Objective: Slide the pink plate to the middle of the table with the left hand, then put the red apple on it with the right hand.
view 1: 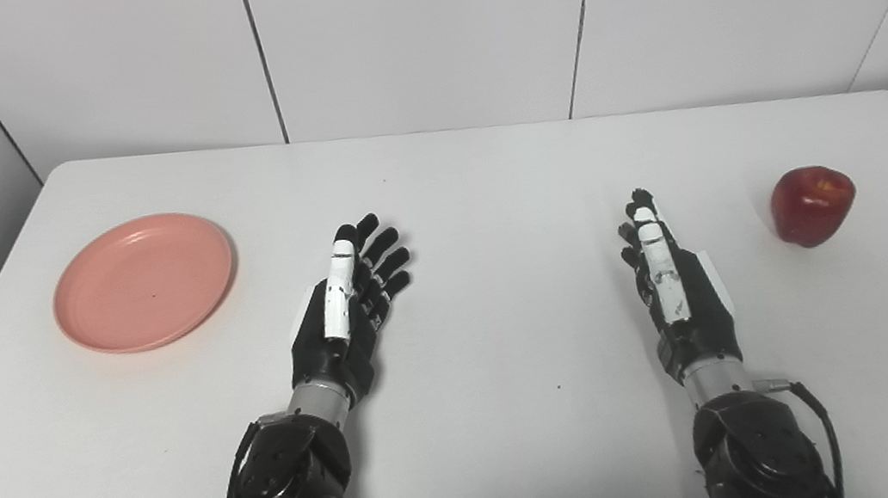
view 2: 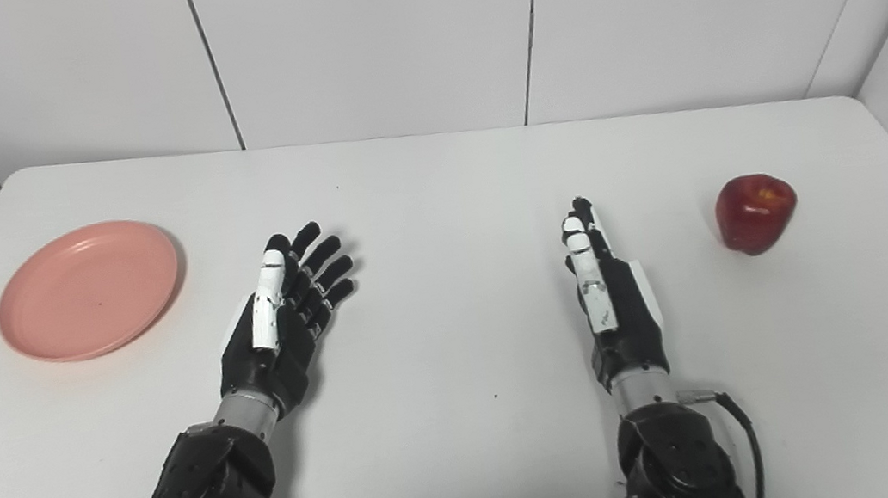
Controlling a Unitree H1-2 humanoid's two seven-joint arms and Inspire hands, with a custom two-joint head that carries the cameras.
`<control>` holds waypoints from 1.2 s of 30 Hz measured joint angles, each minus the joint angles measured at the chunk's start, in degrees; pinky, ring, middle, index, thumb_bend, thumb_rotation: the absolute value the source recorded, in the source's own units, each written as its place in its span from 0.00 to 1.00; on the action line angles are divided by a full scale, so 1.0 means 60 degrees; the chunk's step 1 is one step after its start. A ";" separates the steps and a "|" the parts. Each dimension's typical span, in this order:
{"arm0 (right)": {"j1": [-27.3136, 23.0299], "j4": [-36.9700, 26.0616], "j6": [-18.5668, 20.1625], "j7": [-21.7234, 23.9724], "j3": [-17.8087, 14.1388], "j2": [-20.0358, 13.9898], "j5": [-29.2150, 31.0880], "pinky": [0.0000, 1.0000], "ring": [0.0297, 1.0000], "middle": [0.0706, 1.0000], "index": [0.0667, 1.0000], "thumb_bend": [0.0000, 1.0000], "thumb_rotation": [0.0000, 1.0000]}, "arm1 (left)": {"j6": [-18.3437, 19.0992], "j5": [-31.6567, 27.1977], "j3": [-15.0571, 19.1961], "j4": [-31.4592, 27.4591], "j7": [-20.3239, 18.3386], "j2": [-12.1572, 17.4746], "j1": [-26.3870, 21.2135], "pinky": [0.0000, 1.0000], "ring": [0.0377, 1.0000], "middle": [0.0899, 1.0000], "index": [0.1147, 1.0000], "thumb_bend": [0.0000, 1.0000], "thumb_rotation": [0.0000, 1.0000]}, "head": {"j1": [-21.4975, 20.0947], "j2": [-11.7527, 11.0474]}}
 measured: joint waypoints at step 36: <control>0.0000 0.0000 0.0001 -0.0003 0.0003 -0.0012 -0.0031 1.00 0.98 0.99 0.99 0.25 1.00 | 0.0000 -0.0004 -0.0006 0.0000 -0.0002 -0.0001 0.0000 0.92 0.90 0.92 0.92 0.42 1.00 | 0.0044 -0.0059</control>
